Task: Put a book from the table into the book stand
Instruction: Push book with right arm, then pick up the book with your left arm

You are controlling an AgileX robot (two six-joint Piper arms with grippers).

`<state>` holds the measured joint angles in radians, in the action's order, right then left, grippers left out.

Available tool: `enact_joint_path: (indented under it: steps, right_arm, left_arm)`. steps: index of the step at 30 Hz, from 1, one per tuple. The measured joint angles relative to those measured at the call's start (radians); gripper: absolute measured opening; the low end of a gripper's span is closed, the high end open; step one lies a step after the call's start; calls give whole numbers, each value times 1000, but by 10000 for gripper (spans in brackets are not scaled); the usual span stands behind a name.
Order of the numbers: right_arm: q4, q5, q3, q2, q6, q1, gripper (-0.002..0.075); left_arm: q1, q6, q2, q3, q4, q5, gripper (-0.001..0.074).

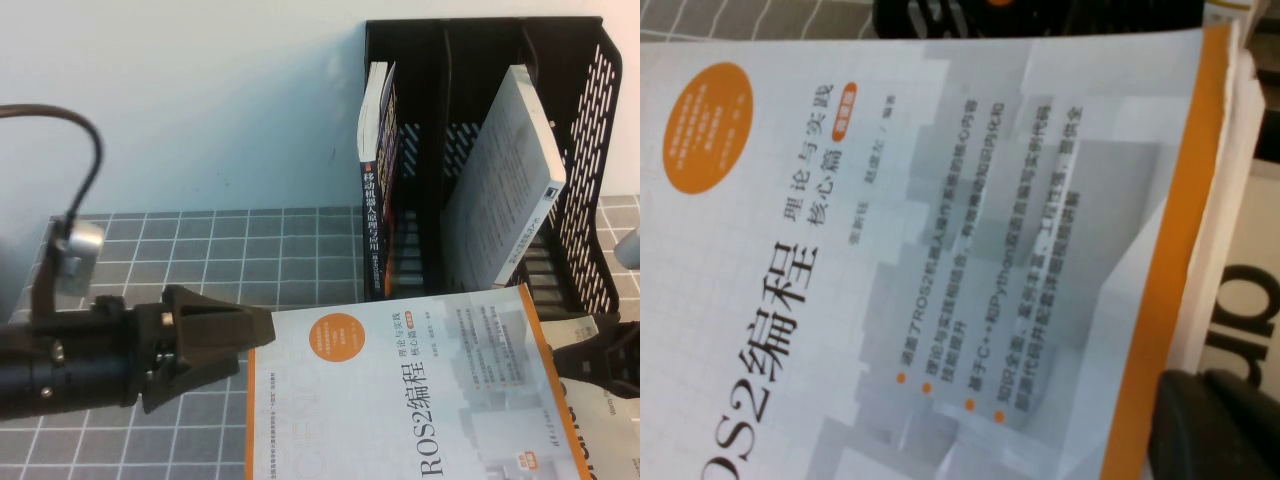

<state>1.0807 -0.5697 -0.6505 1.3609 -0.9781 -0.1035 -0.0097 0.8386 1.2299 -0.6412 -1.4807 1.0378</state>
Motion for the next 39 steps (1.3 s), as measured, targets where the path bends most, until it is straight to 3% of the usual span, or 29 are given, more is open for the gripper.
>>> enact_joint_path:
  steps: [9, 20, 31, 33, 35, 39]
  right_arm:
    - [-21, -7, 0, 0, -8, 0, -3]
    - [-22, -8, 0, 0, -8, 0, -3]
    - [-23, -8, 0, 0, -10, 0, -3]
    - [-23, -8, 0, 0, -10, 0, -3]
    - [-23, -8, 0, 0, -10, 0, -3]
    - [-23, -8, 0, 0, -10, 0, -3]
  left_arm:
    - [6, -18, 209, -27, 56, 0, 684]
    - [62, 55, 414, -36, -19, 25, 685]
    - [-7, 164, 567, -41, -102, 95, 676]
    - [-11, 178, 570, -43, -108, 98, 630]
    - [-11, 190, 571, -45, -115, 101, 536]
    - [-11, 226, 571, -45, -119, 101, 219]
